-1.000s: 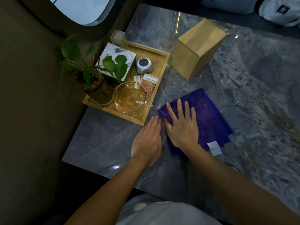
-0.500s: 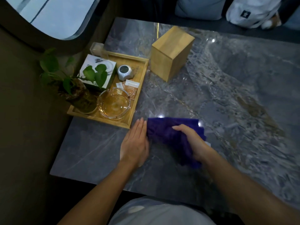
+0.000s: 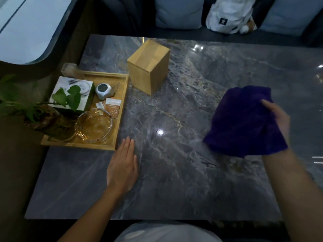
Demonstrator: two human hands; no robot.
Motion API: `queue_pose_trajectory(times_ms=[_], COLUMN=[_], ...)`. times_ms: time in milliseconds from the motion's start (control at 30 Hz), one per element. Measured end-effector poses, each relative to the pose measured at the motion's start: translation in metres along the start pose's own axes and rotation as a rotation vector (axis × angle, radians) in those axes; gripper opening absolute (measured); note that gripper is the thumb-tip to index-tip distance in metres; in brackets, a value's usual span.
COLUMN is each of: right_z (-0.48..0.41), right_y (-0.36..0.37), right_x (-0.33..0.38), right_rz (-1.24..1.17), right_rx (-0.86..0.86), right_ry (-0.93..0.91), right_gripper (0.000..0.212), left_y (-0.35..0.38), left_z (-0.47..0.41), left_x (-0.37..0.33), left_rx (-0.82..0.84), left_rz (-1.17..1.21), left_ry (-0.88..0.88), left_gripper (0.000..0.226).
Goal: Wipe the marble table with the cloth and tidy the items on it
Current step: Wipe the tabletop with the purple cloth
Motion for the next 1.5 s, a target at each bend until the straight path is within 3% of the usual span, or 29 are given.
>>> queue_pose_trajectory(times_ms=[100, 200, 300, 400, 467, 500, 600, 667, 767, 1000, 1133, 1367, 1500], right_z=[-0.006, -0.019, -0.036, -0.047, -0.046, -0.043, -0.034, -0.033, -0.044, -0.059, -0.064, -0.026, 0.008], right_y=[-0.002, -0.003, 0.017, 0.035, 0.045, 0.047, 0.031, 0.021, 0.014, 0.036, 0.068, 0.102, 0.1], right_x=[0.014, -0.005, -0.063, -0.118, -0.135, -0.135, -0.121, -0.122, -0.138, -0.15, -0.165, -0.207, -0.234], right_rz=[-0.013, 0.111, 0.457, 0.981, 1.42, 1.522, 1.632, 1.767, 1.922, 1.895, 1.964, 2.067, 2.08], right_rx=[-0.044, -0.234, -0.23, -0.07, 0.1, 0.124, -0.131, -0.263, -0.313, -0.417, -0.241, 0.251, 0.474], right_ry=[-0.058, -0.103, -0.021, 0.067, -0.028, -0.088, -0.251, -0.177, -0.026, -0.111, -0.218, -0.632, -0.675], right_gripper=[0.017, 0.013, 0.023, 0.063, 0.064, 0.068, 0.082, 0.093, 0.102, 0.077, 0.068, 0.066, 0.068], left_y=[-0.001, -0.003, -0.005, -0.006, -0.006, -0.006, -0.005, -0.003, -0.002, 0.0, 0.003, -0.002, -0.007], left_z=[-0.001, 0.0, 0.001, 0.001, 0.001, 0.0, 0.001, 0.001, 0.001, 0.001, 0.002, 0.002, 0.003], left_x=[-0.001, -0.001, -0.001, 0.0, 0.0, 0.0, 0.001, 0.001, 0.002, 0.002, 0.001, 0.002, 0.003], left_rx=[0.005, 0.007, 0.011, 0.003, 0.001, -0.002, 0.0, 0.001, 0.014, 0.029, 0.051, -0.012, -0.063], left_rz=[0.006, 0.013, 0.029, 0.06, 0.068, 0.075, 0.094, 0.088, 0.084, 0.071, 0.071, 0.19, 0.296], left_ry=[-0.007, -0.018, -0.026, -0.028, -0.026, -0.027, -0.028, -0.032, -0.037, -0.035, -0.024, -0.036, -0.048], left_gripper=[0.055, 0.056, 0.056, 0.056, 0.055, 0.054, 0.053, 0.053, 0.053, 0.052, 0.053, 0.055, 0.059])
Point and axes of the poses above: each hand's wrist, its own z-axis away from the middle knuckle, its own y-axis out of the palm, x = y × z, the point moved 6 cm from there along -z, towards the middle knuckle, and after that the axes turned 6 degrees about y, right-handed, at the moved point
